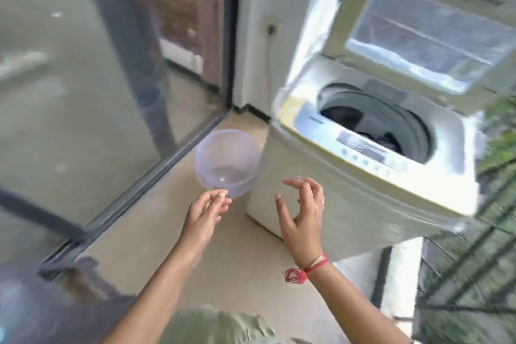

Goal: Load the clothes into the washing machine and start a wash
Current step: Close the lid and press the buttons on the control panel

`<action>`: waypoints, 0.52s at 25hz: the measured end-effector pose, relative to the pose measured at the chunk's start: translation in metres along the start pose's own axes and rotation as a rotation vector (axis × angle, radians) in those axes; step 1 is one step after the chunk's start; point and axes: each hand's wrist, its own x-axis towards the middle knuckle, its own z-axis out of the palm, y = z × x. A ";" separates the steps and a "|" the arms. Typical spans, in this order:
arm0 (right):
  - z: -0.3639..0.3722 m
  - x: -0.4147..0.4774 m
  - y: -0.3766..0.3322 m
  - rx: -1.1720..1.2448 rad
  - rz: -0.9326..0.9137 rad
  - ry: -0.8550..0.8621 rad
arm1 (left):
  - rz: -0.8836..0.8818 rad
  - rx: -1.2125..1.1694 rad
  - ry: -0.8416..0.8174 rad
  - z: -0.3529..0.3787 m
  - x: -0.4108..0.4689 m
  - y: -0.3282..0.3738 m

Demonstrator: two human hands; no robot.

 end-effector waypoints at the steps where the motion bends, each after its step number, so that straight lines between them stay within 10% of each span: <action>1: -0.018 0.010 0.011 0.002 0.018 0.070 | 0.021 0.026 -0.061 0.027 0.010 0.011; 13: -0.127 0.136 0.098 0.009 0.104 0.465 | 0.182 0.190 -0.431 0.223 0.118 0.100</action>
